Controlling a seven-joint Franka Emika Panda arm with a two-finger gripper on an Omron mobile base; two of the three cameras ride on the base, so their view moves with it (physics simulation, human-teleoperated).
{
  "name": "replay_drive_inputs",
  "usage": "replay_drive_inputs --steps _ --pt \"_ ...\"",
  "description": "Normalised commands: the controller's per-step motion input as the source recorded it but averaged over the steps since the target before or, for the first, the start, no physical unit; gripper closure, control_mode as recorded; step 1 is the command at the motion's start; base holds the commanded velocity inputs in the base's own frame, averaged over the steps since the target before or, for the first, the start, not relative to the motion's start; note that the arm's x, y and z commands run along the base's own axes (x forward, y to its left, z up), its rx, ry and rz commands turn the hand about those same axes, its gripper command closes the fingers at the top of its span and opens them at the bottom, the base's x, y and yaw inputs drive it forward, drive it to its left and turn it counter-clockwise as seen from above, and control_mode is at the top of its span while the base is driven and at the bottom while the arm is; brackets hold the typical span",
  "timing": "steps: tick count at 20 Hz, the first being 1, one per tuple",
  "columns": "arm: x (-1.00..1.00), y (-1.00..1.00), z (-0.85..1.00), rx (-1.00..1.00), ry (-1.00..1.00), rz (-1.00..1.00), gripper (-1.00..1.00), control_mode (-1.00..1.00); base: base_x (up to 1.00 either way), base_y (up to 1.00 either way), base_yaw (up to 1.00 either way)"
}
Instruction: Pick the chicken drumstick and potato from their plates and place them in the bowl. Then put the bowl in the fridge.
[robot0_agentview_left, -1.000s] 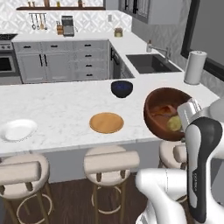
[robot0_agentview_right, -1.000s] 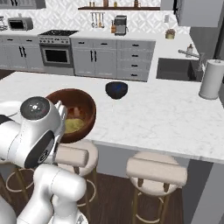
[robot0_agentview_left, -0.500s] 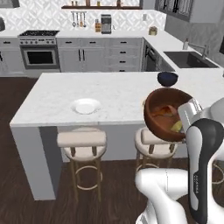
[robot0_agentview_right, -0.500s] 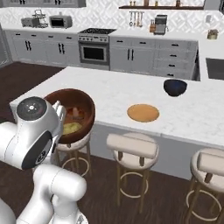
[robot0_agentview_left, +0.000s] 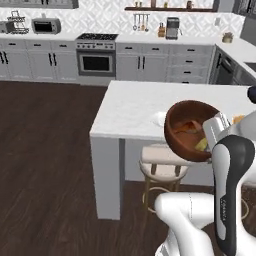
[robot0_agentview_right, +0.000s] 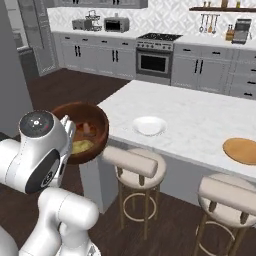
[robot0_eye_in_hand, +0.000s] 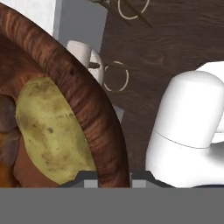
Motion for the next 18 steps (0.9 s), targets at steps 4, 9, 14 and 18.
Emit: replay_drive_inputs --steps 4,9,14,18 --pt "0.0 0.0 0.0 0.0 0.0 0.0 1.0 1.0 -0.04 1.0 0.32" --pt "0.0 0.0 0.0 0.0 0.0 0.0 1.0 1.0 -0.01 1.0 0.29" --pt "0.0 0.0 0.0 0.0 0.0 0.0 1.0 1.0 0.03 1.0 0.24" --pt "0.0 0.0 0.0 0.0 0.0 0.0 1.0 1.0 0.92 1.0 0.02"
